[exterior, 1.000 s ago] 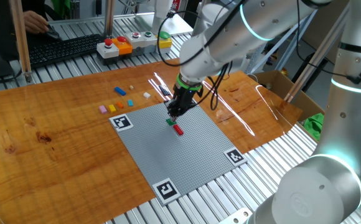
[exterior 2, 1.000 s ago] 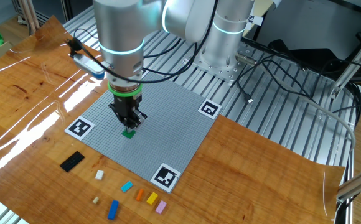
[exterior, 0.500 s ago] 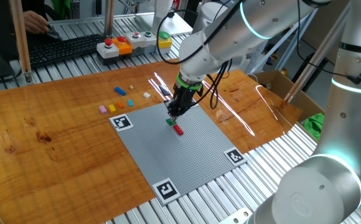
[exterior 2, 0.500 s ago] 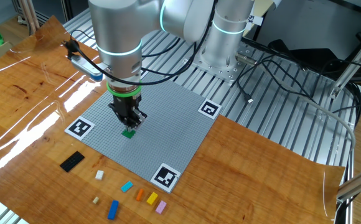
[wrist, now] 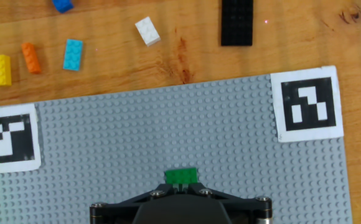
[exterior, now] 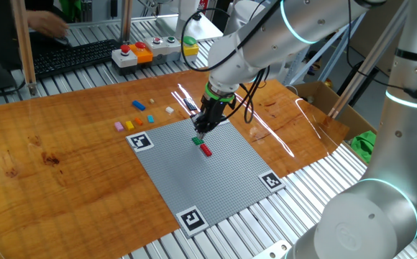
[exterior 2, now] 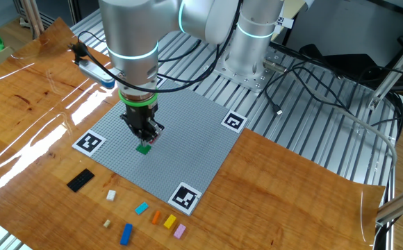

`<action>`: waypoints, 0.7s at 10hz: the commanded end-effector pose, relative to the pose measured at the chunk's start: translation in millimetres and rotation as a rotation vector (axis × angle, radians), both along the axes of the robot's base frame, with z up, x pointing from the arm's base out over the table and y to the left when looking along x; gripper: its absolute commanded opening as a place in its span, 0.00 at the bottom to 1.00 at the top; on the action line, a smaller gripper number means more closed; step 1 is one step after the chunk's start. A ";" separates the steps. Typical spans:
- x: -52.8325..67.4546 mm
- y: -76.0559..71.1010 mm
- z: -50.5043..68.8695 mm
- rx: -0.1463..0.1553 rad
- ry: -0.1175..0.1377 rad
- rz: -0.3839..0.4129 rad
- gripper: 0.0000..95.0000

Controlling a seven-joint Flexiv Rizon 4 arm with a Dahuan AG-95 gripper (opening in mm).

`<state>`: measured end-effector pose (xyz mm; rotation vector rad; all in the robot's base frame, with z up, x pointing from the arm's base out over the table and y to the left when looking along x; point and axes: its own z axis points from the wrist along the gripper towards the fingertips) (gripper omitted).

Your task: Stack small Lego blocks randomly, one at a time

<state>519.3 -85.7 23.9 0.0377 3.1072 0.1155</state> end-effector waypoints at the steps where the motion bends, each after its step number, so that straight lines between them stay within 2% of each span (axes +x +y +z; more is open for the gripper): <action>1: 1.1 0.3 4.1 -0.005 0.004 0.072 0.00; 4: 1.2 0.4 9.2 -0.008 0.025 0.143 0.00; 7: 0.7 0.4 13.2 -0.015 0.029 0.161 0.00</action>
